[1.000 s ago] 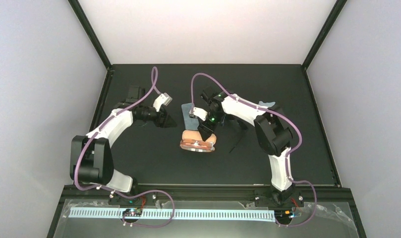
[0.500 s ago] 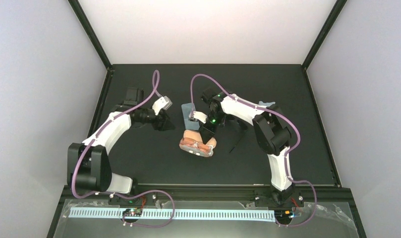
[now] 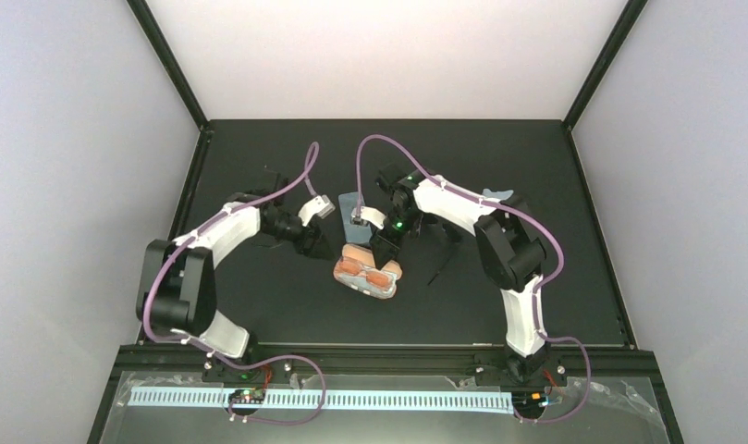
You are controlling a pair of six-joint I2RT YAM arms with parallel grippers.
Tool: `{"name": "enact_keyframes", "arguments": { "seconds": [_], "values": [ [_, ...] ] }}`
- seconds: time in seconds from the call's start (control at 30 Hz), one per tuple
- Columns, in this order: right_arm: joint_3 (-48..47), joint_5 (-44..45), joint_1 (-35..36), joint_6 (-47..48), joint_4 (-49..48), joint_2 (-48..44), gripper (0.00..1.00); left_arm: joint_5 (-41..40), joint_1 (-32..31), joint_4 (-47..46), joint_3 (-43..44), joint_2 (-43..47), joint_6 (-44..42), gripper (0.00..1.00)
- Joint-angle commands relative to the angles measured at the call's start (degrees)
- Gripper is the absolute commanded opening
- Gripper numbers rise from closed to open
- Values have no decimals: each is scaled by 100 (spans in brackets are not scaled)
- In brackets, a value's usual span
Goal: Organize the sunglasses
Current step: Adjust the sunglasses in the sunglasses case.
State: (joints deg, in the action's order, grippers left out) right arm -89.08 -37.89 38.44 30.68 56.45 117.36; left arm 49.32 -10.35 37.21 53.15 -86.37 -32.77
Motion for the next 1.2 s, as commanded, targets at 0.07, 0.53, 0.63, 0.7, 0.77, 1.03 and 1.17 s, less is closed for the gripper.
{"name": "enact_keyframes", "arguments": {
  "seconds": [0.07,0.53,0.63,0.7,0.77,1.03,1.17],
  "values": [
    [158,-162,-20,-223,-222,-328,43,375,-118,444,407,-738,724,58],
    [158,-104,-24,-239,-233,-328,43,720,-291,353,390,-1426,1222,57],
    [162,-120,-25,-229,-228,-296,43,782,-331,290,364,-1418,1287,57],
    [168,-131,-25,-218,-226,-293,43,819,-349,282,357,-1411,1320,57],
    [183,-129,-21,-211,-232,-303,43,825,-361,276,354,-1394,1328,57],
    [204,-131,-21,-199,-250,-323,43,860,-449,288,320,-1356,1328,57],
    [240,-107,-22,-189,-265,-350,43,851,-470,295,302,-1374,1326,57]
  ]
}}
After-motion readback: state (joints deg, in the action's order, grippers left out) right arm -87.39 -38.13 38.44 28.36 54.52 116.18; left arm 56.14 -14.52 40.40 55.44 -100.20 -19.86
